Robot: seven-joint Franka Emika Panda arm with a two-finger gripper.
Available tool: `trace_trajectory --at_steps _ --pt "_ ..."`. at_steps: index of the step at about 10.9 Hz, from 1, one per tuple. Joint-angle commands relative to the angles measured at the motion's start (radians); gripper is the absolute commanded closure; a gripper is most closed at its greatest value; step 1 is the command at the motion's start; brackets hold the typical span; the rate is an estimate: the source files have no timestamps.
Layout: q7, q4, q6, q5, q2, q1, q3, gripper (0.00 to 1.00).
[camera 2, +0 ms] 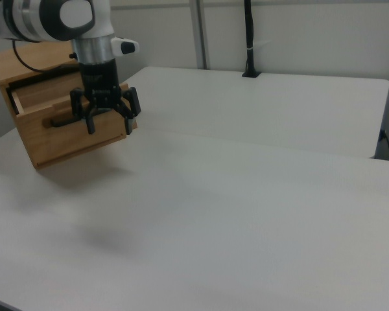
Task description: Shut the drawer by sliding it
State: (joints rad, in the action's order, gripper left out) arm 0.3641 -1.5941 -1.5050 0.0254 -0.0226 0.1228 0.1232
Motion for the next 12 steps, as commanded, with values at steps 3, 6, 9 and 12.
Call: trace_trajectory --at_steps 3,6,9,12 --pt "0.432 -0.007 0.034 0.005 0.029 0.000 -0.020 0.74" --pt "0.434 -0.009 -0.018 0.005 0.021 0.023 -0.059 1.00" --pt "0.429 0.002 -0.093 0.008 -0.029 0.083 -0.051 1.00" --pt "0.423 0.110 -0.119 0.030 -0.159 0.158 -0.031 1.00"
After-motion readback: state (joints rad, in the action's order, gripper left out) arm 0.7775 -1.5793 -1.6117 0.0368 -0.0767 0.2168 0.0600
